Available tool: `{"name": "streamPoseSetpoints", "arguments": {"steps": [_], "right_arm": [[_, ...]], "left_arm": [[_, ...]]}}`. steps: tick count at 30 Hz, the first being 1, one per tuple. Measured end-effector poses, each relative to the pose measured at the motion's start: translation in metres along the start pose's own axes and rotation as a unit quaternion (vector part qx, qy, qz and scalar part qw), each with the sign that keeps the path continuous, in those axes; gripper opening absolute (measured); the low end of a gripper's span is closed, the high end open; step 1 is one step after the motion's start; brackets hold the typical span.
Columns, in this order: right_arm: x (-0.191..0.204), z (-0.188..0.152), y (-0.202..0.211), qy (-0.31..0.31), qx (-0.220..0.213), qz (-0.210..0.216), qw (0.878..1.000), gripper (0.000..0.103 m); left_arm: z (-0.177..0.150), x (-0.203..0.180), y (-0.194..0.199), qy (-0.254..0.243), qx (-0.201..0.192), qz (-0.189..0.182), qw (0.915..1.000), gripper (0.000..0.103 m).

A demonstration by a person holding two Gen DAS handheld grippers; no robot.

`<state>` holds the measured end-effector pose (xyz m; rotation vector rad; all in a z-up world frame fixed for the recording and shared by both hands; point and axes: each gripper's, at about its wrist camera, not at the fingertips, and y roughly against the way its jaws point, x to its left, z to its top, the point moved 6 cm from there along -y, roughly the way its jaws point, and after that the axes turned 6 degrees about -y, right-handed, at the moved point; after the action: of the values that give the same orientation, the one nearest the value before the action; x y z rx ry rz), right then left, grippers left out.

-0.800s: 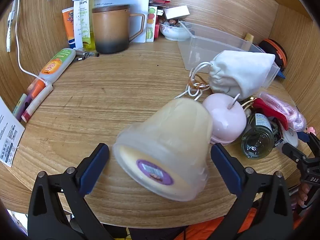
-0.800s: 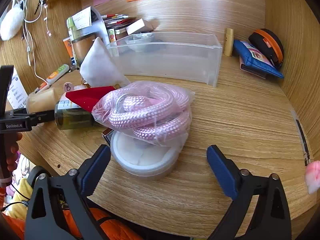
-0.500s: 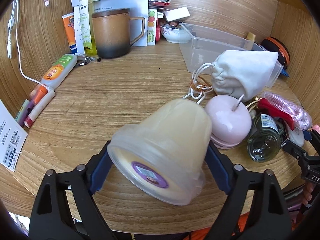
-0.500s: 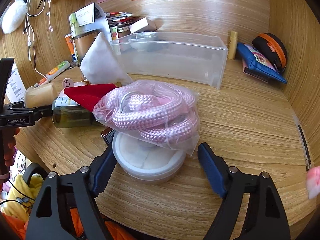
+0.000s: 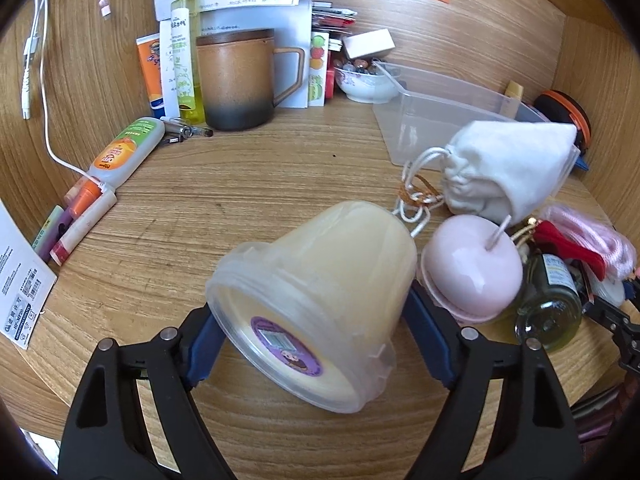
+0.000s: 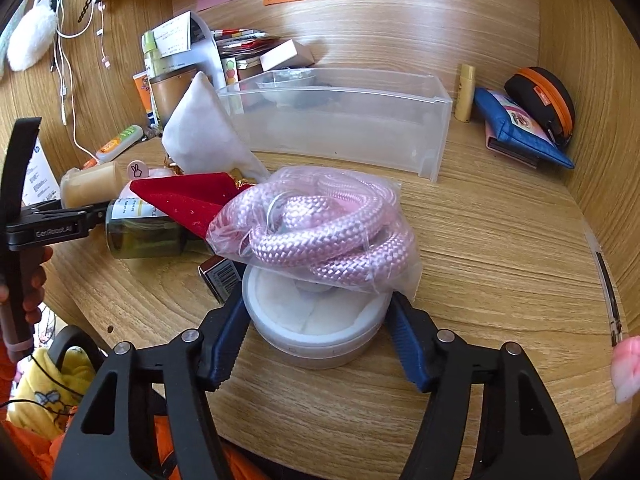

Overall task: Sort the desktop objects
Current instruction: 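Grasp the cream tub with the left gripper while the right grasps the white round container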

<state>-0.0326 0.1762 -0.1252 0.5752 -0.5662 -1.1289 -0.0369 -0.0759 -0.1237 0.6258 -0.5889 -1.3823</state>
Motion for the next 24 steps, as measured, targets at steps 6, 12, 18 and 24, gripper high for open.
{"name": "streamPoseSetpoints", "arguments": {"steps": [6, 12, 18, 24], "right_arm": [[-0.007, 0.001, 0.011, -0.005, -0.006, 0.001, 1.000, 0.062], [-0.011, 0.003, 0.018, -0.010, -0.009, 0.001, 1.000, 0.062], [-0.012, 0.006, 0.028, -0.011, -0.020, 0.005, 1.000, 0.062], [-0.010, 0.016, 0.046, -0.012, -0.045, 0.010, 0.999, 0.062]], "left_arm": [[0.001, 0.001, -0.001, 0.004, -0.002, 0.000, 1.0000, 0.082], [0.005, 0.001, 0.005, 0.012, -0.007, -0.017, 0.9998, 0.068], [0.004, -0.001, 0.005, 0.011, -0.009, -0.015, 0.9998, 0.068], [0.004, 0.002, 0.007, 0.020, -0.006, -0.016, 0.9997, 0.068]]}}
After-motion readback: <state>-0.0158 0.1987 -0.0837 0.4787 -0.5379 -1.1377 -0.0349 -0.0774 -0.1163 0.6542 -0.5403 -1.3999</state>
